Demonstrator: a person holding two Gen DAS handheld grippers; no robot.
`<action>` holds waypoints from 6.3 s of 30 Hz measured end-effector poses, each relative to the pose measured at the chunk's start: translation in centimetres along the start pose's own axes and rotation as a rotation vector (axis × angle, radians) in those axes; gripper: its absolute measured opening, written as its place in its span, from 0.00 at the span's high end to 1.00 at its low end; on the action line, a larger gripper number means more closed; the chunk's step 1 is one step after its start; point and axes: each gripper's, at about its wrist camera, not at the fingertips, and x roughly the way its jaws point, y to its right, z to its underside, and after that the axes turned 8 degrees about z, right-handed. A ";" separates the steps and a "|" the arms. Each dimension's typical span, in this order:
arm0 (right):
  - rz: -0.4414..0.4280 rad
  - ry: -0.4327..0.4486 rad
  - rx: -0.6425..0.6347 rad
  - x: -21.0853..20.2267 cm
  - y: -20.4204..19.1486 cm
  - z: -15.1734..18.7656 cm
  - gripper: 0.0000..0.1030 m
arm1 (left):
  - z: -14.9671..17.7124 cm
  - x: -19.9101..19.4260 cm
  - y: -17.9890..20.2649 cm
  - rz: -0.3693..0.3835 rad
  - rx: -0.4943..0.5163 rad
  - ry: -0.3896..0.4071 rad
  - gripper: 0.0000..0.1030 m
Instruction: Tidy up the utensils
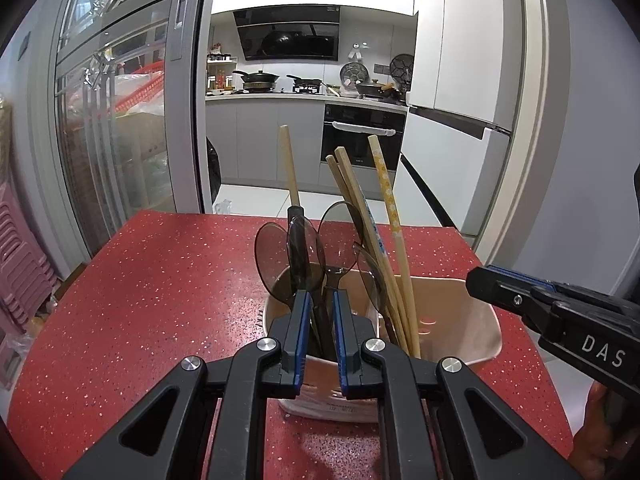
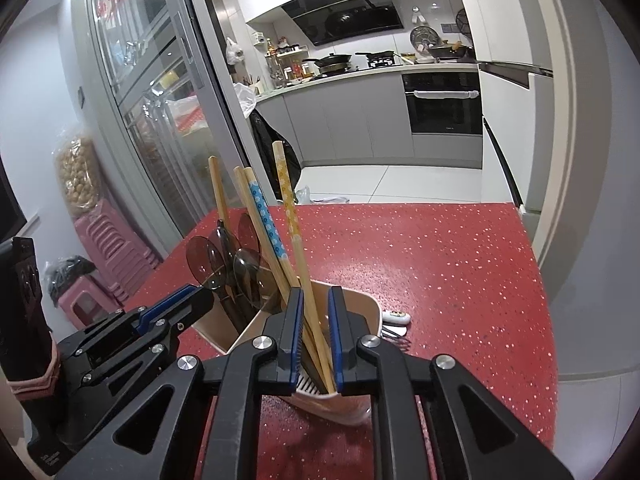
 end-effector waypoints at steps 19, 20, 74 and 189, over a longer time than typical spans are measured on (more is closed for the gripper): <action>0.027 -0.017 0.021 -0.9 0.4 0.6 0.84 | 0.2 -2.4 0.2 0.010 0.037 0.081 0.00; 0.026 -0.018 0.023 -0.9 0.3 0.6 0.84 | 0.3 -2.3 0.1 0.008 0.036 0.076 0.00; 0.260 0.019 0.029 -6.0 -2.3 6.3 0.13 | 5.8 -6.5 -3.4 -0.066 -0.033 -0.042 0.00; 0.344 0.153 0.033 -10.8 -5.5 10.6 0.12 | 8.0 -10.8 -2.5 -0.056 0.027 0.050 0.00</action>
